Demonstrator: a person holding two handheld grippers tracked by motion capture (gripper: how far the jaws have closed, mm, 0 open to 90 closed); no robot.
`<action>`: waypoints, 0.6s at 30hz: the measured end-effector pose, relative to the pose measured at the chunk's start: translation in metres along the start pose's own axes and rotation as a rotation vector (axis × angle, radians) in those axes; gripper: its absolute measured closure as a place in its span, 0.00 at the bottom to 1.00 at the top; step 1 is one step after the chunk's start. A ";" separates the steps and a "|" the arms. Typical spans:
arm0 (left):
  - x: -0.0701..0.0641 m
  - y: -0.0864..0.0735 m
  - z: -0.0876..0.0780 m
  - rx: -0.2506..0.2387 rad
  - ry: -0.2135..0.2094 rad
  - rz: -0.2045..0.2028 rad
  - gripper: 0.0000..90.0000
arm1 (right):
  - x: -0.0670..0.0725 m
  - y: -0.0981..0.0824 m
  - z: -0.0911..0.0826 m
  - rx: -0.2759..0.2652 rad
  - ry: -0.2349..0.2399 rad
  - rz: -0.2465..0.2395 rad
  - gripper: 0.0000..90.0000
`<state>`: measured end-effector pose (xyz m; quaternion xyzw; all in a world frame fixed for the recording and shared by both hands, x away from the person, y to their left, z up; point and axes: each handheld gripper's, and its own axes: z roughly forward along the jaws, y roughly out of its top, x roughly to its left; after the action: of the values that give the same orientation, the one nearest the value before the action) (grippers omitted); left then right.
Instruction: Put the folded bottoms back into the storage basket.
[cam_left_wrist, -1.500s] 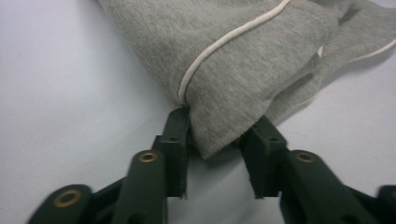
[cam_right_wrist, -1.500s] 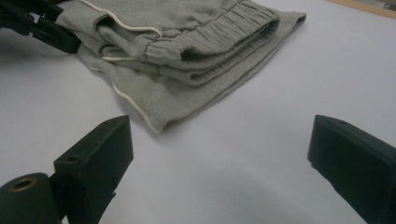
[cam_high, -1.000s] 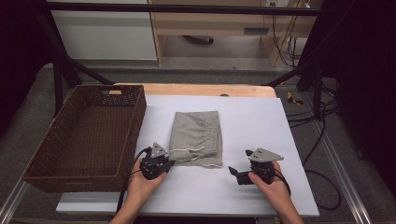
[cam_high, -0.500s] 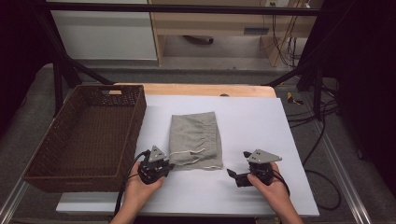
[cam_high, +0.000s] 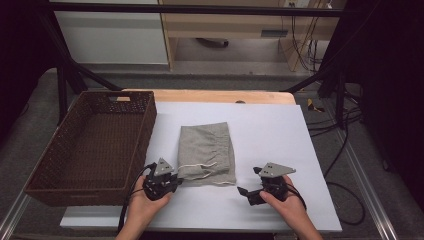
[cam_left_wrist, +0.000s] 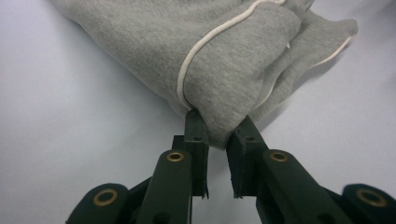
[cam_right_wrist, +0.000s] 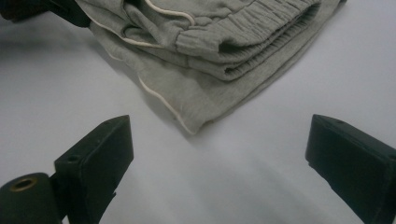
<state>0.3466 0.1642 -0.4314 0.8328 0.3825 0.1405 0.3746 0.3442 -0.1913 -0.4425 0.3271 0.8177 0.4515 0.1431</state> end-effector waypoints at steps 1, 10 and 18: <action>-0.001 -0.001 0.000 0.002 0.002 0.003 0.88 | 0.001 0.000 0.001 0.000 0.005 -0.001 0.09; -0.002 -0.005 -0.003 0.008 0.003 0.002 0.88 | 0.011 0.002 0.008 0.020 0.039 -0.011 0.10; 0.000 -0.010 -0.006 0.007 0.010 -0.018 0.84 | 0.015 0.002 0.014 0.032 0.059 -0.017 0.11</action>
<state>0.3384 0.1712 -0.4349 0.8299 0.3924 0.1402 0.3710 0.3414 -0.1713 -0.4477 0.3089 0.8315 0.4465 0.1177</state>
